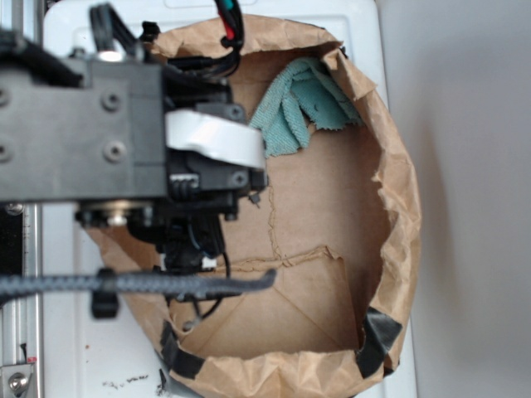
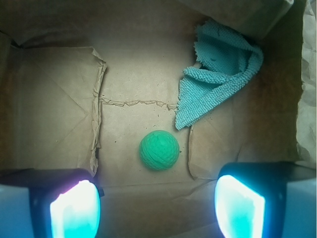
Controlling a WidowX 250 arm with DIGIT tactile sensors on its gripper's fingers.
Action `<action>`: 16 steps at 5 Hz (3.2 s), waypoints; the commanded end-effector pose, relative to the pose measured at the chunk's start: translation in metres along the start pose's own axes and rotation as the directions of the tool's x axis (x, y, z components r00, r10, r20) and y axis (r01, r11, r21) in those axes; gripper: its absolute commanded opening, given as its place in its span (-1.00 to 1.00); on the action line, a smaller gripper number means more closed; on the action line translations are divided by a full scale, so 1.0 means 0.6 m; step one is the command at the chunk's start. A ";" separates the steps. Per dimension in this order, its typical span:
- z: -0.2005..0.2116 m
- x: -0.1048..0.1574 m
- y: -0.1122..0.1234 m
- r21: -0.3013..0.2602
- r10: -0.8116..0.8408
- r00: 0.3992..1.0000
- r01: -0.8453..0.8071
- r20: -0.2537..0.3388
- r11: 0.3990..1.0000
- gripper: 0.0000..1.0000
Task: Grab the green ball.
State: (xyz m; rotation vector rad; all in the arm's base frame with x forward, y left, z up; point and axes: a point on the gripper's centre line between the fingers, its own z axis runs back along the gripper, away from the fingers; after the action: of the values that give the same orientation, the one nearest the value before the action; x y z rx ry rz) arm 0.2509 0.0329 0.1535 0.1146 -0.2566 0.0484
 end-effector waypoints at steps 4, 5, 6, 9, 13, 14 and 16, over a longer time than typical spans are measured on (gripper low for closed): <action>-0.017 0.001 0.022 0.006 -0.027 1.000 0.027 -0.012 1.000 1.00; -0.052 -0.001 0.023 0.033 -0.042 0.999 0.042 -0.011 0.999 1.00; -0.077 -0.007 0.024 0.044 -0.032 0.999 0.032 0.000 0.998 1.00; -0.122 -0.002 0.016 -0.006 0.012 1.000 -0.012 -0.017 1.000 1.00; -0.182 -0.006 -0.003 0.044 0.062 0.998 -0.062 0.003 0.997 1.00; -0.186 -0.012 -0.004 0.074 0.064 0.998 -0.065 0.027 0.995 0.76; -0.185 -0.007 -0.004 0.070 0.077 0.996 -0.080 0.054 0.994 -1.00</action>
State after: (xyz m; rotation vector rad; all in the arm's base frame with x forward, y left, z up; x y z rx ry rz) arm 0.2688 0.0447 0.0329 0.1759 -0.2661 0.1415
